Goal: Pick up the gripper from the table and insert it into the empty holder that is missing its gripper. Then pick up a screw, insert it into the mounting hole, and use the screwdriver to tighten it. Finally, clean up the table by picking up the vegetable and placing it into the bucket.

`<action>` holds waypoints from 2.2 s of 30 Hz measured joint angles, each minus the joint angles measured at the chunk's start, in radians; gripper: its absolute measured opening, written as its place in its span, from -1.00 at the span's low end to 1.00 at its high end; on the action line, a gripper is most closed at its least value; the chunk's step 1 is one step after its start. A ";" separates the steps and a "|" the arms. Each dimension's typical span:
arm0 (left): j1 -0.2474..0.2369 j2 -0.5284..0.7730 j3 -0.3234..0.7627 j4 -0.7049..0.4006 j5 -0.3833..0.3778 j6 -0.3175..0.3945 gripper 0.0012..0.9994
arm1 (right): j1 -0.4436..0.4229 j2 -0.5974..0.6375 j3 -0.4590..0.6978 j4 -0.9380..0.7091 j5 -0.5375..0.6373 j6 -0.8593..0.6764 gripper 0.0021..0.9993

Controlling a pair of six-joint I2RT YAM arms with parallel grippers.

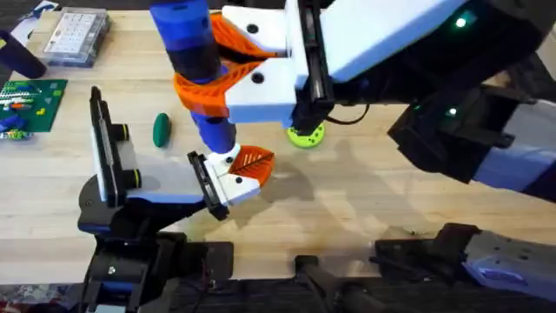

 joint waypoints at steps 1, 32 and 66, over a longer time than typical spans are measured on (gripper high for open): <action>0.000 0.000 0.000 0.000 0.000 0.000 -0.98 | 0.000 0.000 0.000 0.002 0.000 0.006 -0.82; 0.000 0.000 0.000 0.000 0.000 0.000 -0.98 | -0.002 0.000 0.000 -0.054 -0.026 0.029 -0.82; 0.000 0.000 0.000 0.000 0.000 0.000 -0.98 | -0.005 0.000 0.000 -0.055 -0.025 0.012 -0.82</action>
